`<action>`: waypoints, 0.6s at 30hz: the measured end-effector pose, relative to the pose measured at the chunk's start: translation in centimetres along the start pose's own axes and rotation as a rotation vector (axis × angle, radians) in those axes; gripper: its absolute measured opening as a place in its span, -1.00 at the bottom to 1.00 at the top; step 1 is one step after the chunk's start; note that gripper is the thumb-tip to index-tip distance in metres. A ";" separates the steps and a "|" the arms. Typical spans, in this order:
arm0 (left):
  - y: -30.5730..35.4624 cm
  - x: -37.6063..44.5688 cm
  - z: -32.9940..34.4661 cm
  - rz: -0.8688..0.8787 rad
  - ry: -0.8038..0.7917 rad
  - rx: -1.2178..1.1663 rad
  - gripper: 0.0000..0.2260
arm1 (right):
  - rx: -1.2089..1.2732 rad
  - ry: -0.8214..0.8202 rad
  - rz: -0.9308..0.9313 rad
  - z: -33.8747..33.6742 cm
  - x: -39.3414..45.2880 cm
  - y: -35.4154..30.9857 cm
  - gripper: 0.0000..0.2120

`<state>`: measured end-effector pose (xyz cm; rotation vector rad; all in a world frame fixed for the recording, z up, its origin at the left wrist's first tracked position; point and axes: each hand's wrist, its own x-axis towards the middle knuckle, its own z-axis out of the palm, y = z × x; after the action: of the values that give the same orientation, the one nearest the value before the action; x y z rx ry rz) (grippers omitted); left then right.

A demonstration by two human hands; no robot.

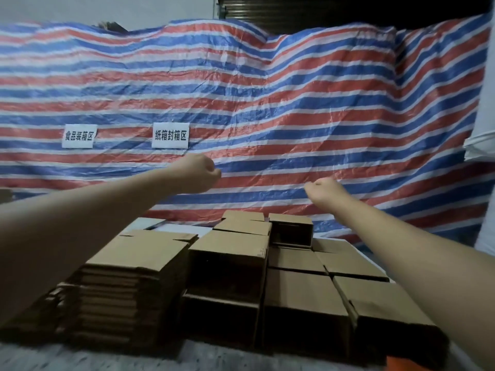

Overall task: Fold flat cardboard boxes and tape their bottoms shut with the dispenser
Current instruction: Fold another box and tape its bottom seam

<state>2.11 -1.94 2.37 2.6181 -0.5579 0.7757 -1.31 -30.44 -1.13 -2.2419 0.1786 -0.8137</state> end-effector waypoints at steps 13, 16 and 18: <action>-12.1 -10.8 7.9 -0.139 -0.368 0.341 -0.24 | -0.020 -0.095 -0.087 -0.3 -6.7 -5.6 -0.58; -14.4 -11.8 10.5 -0.186 -0.468 0.322 -0.16 | -0.030 -0.127 -0.093 0.0 -6.8 -4.8 -0.58; -14.9 -12.4 11.3 -0.173 -0.453 0.343 -0.17 | -0.022 -0.152 -0.088 0.2 -7.0 -4.4 -0.65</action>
<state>4.31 9.28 -16.88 3.1324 -0.3246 0.2331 -7.24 -24.69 -1.74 -2.3347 0.0170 -0.6862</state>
